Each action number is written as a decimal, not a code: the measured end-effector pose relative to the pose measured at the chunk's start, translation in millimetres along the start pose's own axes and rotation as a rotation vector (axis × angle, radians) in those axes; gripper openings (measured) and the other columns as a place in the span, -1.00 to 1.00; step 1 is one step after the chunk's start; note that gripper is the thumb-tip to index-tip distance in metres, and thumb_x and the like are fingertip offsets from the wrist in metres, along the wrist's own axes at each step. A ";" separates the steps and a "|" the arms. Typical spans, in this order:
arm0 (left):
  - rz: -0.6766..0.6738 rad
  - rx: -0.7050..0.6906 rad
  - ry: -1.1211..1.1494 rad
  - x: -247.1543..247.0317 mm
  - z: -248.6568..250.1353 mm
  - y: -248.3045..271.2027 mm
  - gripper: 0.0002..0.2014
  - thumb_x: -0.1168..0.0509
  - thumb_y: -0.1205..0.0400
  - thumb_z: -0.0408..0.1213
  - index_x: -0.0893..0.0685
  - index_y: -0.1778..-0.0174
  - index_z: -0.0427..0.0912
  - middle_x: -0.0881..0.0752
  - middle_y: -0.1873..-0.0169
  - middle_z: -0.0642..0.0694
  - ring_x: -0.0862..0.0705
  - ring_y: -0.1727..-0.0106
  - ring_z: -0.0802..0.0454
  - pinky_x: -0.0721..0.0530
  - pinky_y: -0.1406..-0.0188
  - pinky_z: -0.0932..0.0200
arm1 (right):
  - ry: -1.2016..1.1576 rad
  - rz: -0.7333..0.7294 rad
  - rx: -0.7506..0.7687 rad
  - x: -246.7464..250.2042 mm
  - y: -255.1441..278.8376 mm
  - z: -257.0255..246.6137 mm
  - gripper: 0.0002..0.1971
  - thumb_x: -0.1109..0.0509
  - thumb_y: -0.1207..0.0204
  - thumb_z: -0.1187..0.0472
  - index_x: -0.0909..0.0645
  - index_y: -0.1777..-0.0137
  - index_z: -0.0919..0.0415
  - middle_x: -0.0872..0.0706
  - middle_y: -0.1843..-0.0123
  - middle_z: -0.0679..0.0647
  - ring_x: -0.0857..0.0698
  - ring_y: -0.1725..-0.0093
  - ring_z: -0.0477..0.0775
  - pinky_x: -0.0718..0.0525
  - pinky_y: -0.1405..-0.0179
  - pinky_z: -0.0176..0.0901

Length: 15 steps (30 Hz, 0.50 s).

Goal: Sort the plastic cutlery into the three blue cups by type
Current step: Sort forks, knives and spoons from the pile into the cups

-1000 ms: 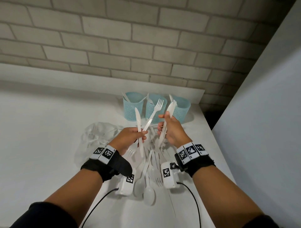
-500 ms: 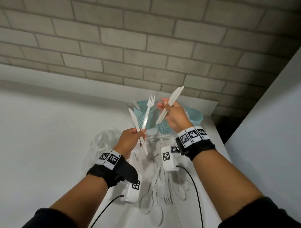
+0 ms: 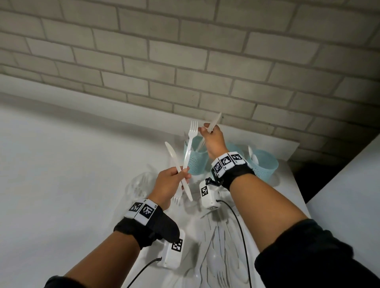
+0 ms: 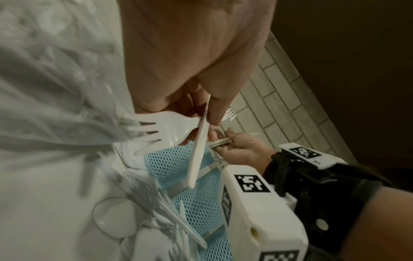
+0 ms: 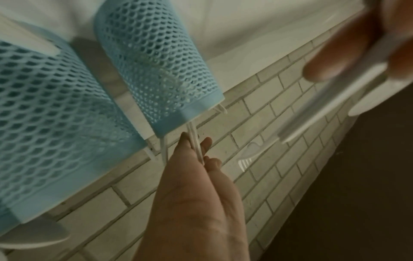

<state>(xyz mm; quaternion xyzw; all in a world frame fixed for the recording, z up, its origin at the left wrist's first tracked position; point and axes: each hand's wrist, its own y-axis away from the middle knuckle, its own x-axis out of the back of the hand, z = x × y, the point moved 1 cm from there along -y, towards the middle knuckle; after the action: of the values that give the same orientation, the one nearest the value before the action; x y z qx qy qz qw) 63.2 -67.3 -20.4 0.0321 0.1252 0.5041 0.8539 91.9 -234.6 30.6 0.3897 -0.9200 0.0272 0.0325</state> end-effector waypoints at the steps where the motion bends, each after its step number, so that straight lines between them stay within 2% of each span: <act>1: -0.012 0.000 -0.003 -0.3 -0.1 0.1 -0.88 -0.30 -0.64 -0.33 -0.74 0.08 -0.26 -0.72 0.37 -0.04 -0.64 0.45 0.23 -0.54 0.52 0.50 | 0.029 -0.007 -0.005 1.9 -0.7 0.8 -0.65 -0.25 -0.64 0.30 -0.41 -0.40 0.34 -0.59 -0.38 0.25 -0.57 -0.36 0.19 -0.48 -0.38 -0.03; 4: -0.041 -0.005 -0.024 -1.7 0.5 1.6 -0.84 -0.29 -0.64 -0.34 -0.73 -0.01 -0.32 -0.71 0.37 -0.06 -0.62 0.47 0.25 -0.51 0.54 0.52 | 0.015 -0.020 0.035 7.7 2.4 -4.3 -0.53 -0.31 -0.60 0.30 -0.33 -0.49 0.30 -0.46 -0.50 0.21 -0.46 -0.49 0.14 -0.43 -0.47 -0.05; 6: -0.060 -0.007 -0.032 -3.1 2.6 3.7 -0.88 -0.27 -0.65 -0.34 -0.72 0.04 -0.25 -0.70 0.34 -0.06 -0.60 0.37 0.15 -0.51 0.53 0.53 | 0.057 0.013 0.133 11.9 7.5 -11.2 -0.48 -0.35 -0.59 0.19 -0.31 -0.52 0.25 -0.41 -0.56 0.14 -0.38 -0.55 0.05 -0.36 -0.51 -0.12; 8: -0.083 -0.009 -0.036 -4.4 5.6 4.9 -0.87 -0.26 -0.66 -0.34 -0.72 0.12 -0.16 -0.70 0.33 -0.06 -0.59 0.32 0.11 -0.51 0.42 0.47 | 0.086 0.052 0.228 15.9 15.8 -18.0 -0.48 -0.38 -0.57 0.14 -0.35 -0.50 0.21 -0.46 -0.53 0.11 -0.41 -0.53 0.01 -0.37 -0.48 -0.19; 12: -0.179 0.002 -0.032 -11.8 11.1 5.9 -0.85 -0.25 -0.66 -0.36 -0.72 0.09 -0.13 -0.70 0.30 -0.06 -0.58 0.29 0.09 -0.45 0.21 0.32 | 0.208 0.121 0.309 23.4 33.1 -26.2 -0.37 -0.44 -0.52 0.17 -0.29 -0.53 0.29 -0.57 -0.42 0.17 -0.56 -0.40 0.05 -0.53 -0.35 -0.18; 14: -0.211 0.004 -0.021 -18.2 13.4 5.7 -0.86 -0.25 -0.66 -0.36 -0.72 0.08 -0.14 -0.70 0.30 -0.05 -0.59 0.28 0.09 -0.49 0.20 0.35 | 0.284 0.124 0.261 27.6 39.0 -28.6 -0.35 -0.44 -0.52 0.15 -0.28 -0.53 0.34 -0.67 -0.27 0.19 -0.67 -0.21 0.07 -0.60 -0.14 -0.22; 15: -0.225 0.009 -0.016 -22.0 14.5 6.0 -0.87 -0.25 -0.66 -0.36 -0.72 0.07 -0.15 -0.70 0.30 -0.05 -0.60 0.28 0.10 -0.53 0.23 0.39 | 0.307 0.105 0.212 30.2 40.7 -28.6 -0.40 -0.44 -0.52 0.15 -0.35 -0.48 0.38 -0.72 -0.17 0.20 -0.71 -0.09 0.10 -0.63 -0.06 -0.19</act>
<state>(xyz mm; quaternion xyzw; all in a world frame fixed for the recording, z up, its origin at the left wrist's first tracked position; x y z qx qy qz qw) 51.5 -82.5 -1.3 0.0255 0.1236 0.4040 0.9060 42.7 -225.8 60.5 0.3336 -0.9153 0.1849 0.1297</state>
